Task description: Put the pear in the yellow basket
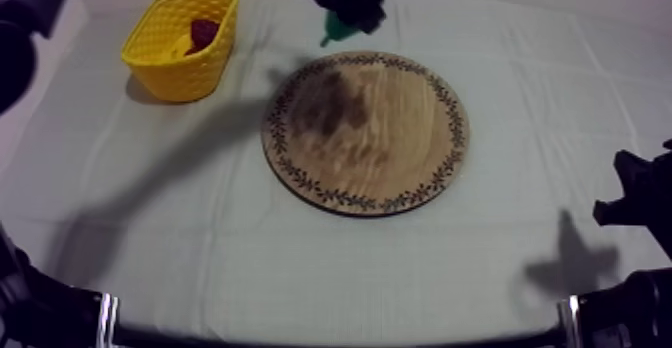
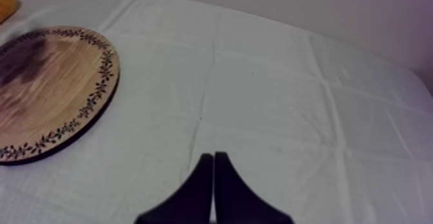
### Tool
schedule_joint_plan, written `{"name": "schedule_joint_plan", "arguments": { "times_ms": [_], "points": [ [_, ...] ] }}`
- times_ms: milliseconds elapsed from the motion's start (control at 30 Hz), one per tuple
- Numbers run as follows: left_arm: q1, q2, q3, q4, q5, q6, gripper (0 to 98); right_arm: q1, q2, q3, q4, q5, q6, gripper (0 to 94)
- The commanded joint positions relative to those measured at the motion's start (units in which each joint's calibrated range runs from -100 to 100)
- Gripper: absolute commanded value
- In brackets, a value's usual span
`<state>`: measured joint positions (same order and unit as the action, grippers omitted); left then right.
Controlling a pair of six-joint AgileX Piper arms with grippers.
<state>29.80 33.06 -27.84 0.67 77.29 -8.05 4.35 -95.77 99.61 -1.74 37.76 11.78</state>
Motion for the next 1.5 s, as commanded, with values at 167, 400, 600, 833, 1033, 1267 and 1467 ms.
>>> {"name": "schedule_joint_plan", "arguments": {
  "times_ms": [167,400,600,833,1033,1267,1467],
  "points": [
    [-7.2,-17.5,17.4,-0.95,-0.1,-1.9,53.9,0.0,0.0,0.1,0.0,0.0,0.0,0.5],
    [-14.8,-20.0,21.2,-3.48,-5.7,-1.8,55.6,0.0,0.0,0.1,0.0,0.0,0.0,0.5],
    [-19.5,-16.0,21.6,-4.89,-11.8,0.5,54.0,0.0,0.0,0.1,0.0,0.0,0.0,0.5],
    [-22.0,-9.1,20.1,-5.84,-16.7,6.3,53.6,0.0,0.0,0.1,0.0,0.0,0.0,0.5],
    [-23.3,-5.3,19.7,-5.46,-17.2,8.5,52.1,0.0,0.0,0.1,0.0,0.0,0.0,0.5],
    [-23.5,-4.0,19.7,-5.42,-16.3,8.6,57.9,0.0,0.0,0.1,0.0,0.0,0.0,0.5],
    [-23.4,-3.9,18.5,-5.98,-14.0,8.7,85.8,0.0,0.0,0.1,0.0,0.0,0.0,0.5]
  ]
}}
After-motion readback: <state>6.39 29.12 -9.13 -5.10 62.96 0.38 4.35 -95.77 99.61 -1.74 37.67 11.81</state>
